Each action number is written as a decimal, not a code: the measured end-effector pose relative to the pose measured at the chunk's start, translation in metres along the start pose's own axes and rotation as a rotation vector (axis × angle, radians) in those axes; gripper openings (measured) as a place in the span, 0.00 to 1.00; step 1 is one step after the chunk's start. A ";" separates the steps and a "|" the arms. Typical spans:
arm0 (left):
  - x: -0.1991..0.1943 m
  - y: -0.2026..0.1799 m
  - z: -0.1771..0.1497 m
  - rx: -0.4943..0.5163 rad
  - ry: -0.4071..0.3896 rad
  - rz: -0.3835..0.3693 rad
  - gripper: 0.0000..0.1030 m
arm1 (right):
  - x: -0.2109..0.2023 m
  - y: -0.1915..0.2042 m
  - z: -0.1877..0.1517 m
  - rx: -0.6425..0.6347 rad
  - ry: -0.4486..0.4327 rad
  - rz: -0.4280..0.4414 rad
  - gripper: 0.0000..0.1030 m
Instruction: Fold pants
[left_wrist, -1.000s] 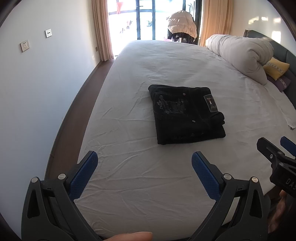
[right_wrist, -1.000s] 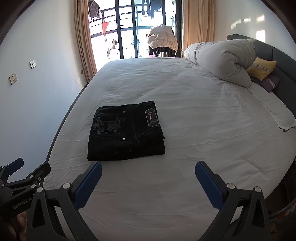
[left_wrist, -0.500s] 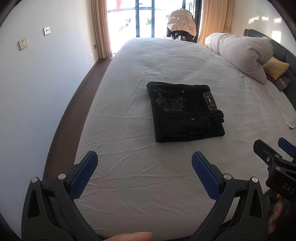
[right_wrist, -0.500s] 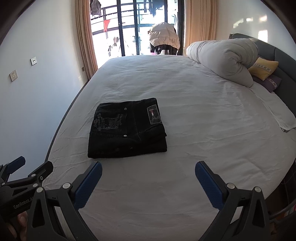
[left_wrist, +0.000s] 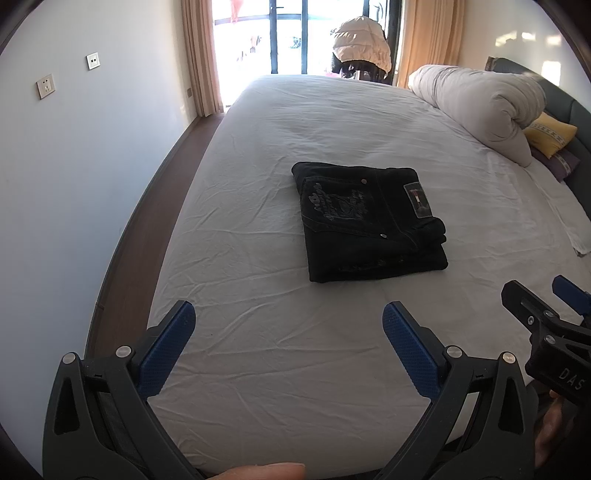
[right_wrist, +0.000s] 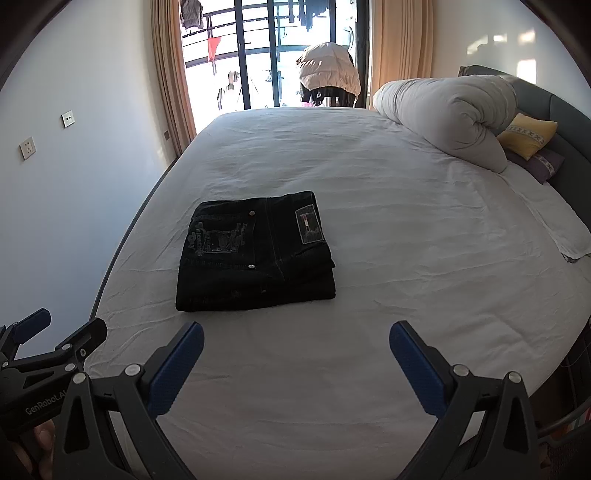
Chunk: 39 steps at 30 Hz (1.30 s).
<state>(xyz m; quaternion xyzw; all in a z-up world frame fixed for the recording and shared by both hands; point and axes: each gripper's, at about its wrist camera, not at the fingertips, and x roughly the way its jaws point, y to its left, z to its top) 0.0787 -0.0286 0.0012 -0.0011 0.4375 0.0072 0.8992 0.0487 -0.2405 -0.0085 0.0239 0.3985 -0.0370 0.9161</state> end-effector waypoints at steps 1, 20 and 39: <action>0.000 0.000 0.000 0.000 0.000 0.000 1.00 | 0.000 0.000 0.000 0.000 0.000 0.000 1.00; 0.000 -0.001 0.000 0.001 0.000 -0.005 1.00 | 0.000 0.000 0.000 0.000 0.001 0.000 1.00; 0.006 -0.008 -0.003 0.012 -0.003 -0.023 1.00 | -0.001 0.000 -0.004 0.005 0.007 0.001 1.00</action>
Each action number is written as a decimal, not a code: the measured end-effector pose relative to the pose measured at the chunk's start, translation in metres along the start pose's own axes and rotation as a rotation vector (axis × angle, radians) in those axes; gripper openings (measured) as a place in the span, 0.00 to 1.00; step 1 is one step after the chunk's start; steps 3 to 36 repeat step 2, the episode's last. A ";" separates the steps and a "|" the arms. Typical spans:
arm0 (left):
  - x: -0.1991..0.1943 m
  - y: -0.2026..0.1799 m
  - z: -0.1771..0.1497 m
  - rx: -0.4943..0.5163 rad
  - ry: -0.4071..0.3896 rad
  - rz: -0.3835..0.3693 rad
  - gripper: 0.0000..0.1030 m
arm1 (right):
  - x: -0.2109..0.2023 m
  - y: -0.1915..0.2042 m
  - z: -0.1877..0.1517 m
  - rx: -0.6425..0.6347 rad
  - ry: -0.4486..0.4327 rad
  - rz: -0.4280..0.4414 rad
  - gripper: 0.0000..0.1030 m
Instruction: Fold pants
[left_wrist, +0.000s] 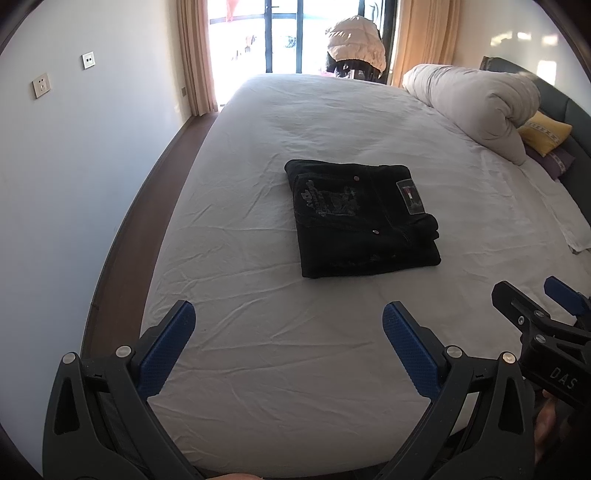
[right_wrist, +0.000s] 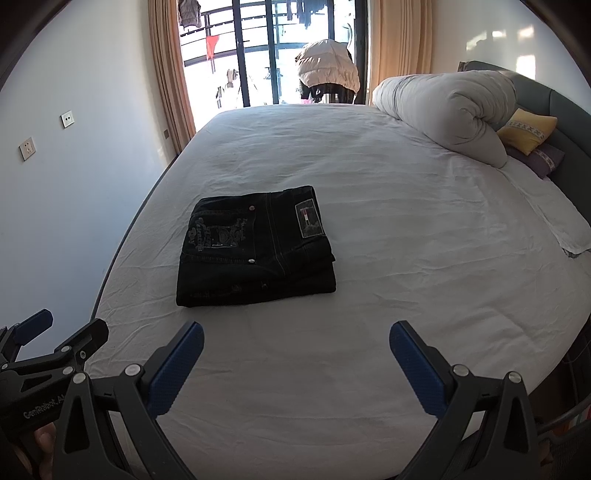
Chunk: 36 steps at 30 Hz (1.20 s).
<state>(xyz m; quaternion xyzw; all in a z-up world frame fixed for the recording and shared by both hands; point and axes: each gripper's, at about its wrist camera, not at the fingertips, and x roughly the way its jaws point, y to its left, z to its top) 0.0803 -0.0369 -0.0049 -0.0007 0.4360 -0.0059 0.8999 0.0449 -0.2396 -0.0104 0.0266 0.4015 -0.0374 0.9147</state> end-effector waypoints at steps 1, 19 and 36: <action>0.001 -0.001 0.000 0.003 -0.002 0.000 1.00 | 0.000 0.000 0.000 0.000 0.000 0.000 1.00; 0.001 -0.003 -0.001 0.003 -0.003 -0.001 1.00 | 0.000 0.001 -0.002 0.001 0.002 -0.001 1.00; 0.001 -0.003 -0.001 0.003 -0.003 -0.001 1.00 | 0.000 0.001 -0.002 0.001 0.002 -0.001 1.00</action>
